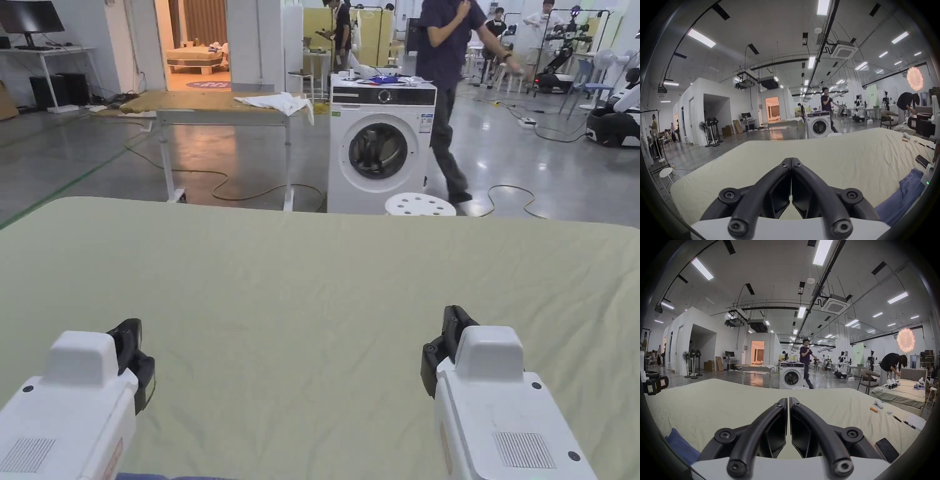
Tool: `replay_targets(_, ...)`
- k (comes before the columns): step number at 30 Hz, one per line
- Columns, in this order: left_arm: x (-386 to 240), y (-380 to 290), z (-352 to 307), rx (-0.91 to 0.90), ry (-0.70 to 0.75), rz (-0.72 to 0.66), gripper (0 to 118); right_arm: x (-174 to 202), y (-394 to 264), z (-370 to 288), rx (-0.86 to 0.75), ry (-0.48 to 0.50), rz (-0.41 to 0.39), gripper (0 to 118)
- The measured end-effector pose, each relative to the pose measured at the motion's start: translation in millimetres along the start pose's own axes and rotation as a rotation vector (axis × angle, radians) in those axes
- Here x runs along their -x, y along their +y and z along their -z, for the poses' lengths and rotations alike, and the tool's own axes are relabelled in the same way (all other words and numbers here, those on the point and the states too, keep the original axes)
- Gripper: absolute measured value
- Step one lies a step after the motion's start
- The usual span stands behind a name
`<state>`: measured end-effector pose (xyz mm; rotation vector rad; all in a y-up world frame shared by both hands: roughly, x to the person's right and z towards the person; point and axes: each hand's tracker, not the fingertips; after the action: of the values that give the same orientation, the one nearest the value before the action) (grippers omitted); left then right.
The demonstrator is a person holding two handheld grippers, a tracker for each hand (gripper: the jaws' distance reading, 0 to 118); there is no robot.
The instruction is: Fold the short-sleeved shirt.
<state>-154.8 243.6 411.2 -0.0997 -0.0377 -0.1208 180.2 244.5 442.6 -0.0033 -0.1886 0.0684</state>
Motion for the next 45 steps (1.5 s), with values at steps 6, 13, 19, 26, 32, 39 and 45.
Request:
replay_targets(6, 66.1, -28.0, 6.0, 0.303, -0.075, -0.055, 0, 2.6, -11.4, 4.8, 0.051, 0.054, -0.022, 1)
replay_targets(13, 147.2, -79.4, 25.1, 0.646, -0.287, -0.288, 0, 0.4, -27.7, 10.4, 0.125, 0.094, -0.014, 2)
replay_targets(19, 177.7, -117.1, 37.1, 0.809, -0.448, -0.476, 46, -3.2, -35.6, 12.2, 0.166, 0.092, -0.003, 1)
replay_targets(26, 187.9, -142.8, 49.6, 0.828, -0.574, -0.68, 83, -6.9, -41.3, 9.9, 0.203, 0.084, 0.017, 2)
replay_targets(32, 188.4, -168.9, 69.5, 0.842, -0.745, -1.048, 82, -10.1, -43.6, 5.3, 0.224, 0.077, 0.047, 2)
replay_targets(39, 156.9, -165.8, 80.7, 0.984, -0.679, -0.832, 10, -16.2, -42.5, 4.1, 0.227, 0.067, 0.051, 2)
replay_targets(45, 153.4, -137.9, 72.2, 0.936, -0.649, -0.762, 6, -21.7, -44.8, 4.6, 0.236, 0.061, 0.051, 2)
